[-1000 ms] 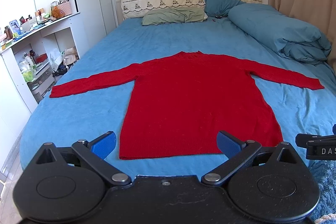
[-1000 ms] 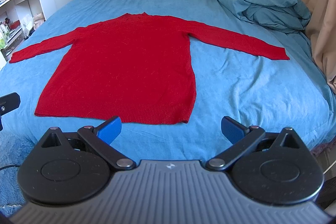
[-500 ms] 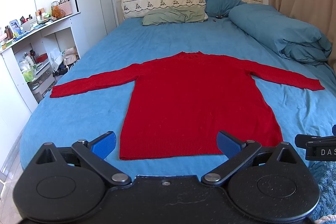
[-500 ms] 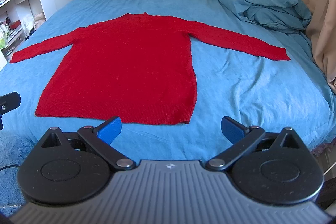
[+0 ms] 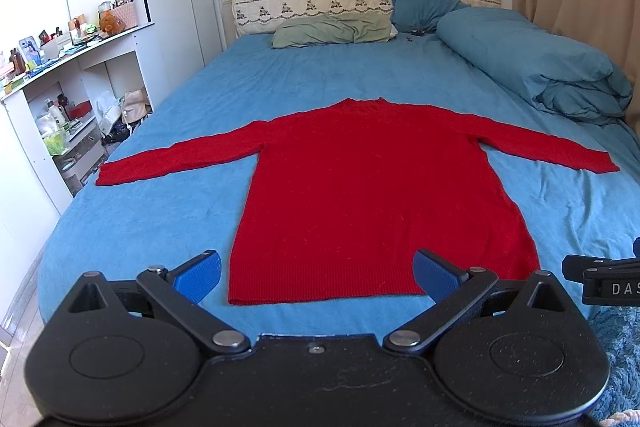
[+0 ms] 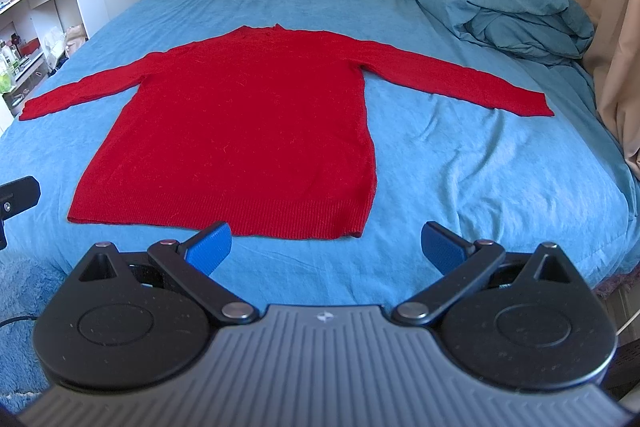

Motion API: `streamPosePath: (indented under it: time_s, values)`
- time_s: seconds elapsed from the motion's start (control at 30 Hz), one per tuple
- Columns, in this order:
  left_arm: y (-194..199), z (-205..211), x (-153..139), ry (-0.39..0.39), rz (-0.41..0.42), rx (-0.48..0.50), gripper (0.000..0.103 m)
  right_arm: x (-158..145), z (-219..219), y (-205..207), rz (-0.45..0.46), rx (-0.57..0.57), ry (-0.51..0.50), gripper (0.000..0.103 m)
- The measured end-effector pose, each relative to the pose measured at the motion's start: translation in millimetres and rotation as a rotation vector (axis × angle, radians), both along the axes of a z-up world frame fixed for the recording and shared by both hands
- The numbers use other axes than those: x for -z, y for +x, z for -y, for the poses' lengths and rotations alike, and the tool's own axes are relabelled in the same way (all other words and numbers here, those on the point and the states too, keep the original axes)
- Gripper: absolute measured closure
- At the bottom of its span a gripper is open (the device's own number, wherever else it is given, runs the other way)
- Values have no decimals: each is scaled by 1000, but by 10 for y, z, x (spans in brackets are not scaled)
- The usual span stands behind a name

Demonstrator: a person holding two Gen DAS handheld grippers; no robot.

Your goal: Fold small clothes

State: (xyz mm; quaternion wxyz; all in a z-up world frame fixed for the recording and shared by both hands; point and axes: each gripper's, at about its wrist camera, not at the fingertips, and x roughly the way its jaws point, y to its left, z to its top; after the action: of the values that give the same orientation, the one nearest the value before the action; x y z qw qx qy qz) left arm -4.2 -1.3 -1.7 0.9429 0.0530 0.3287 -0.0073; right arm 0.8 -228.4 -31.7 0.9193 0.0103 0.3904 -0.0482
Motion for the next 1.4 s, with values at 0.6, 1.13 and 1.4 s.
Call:
streamPosePath:
  time_s: [0.6, 1.13, 1.4]
  values:
    - [24, -10, 3, -8, -3, -11, 0, 27, -17, 18, -3, -1, 1, 0]
    - [746, 237, -518, -55, 129, 50, 0, -339, 428, 507, 99, 104, 20, 0]
    - [1813, 712, -742, -69, 161, 191, 0, -542, 1277, 1242, 135, 252, 37, 0]
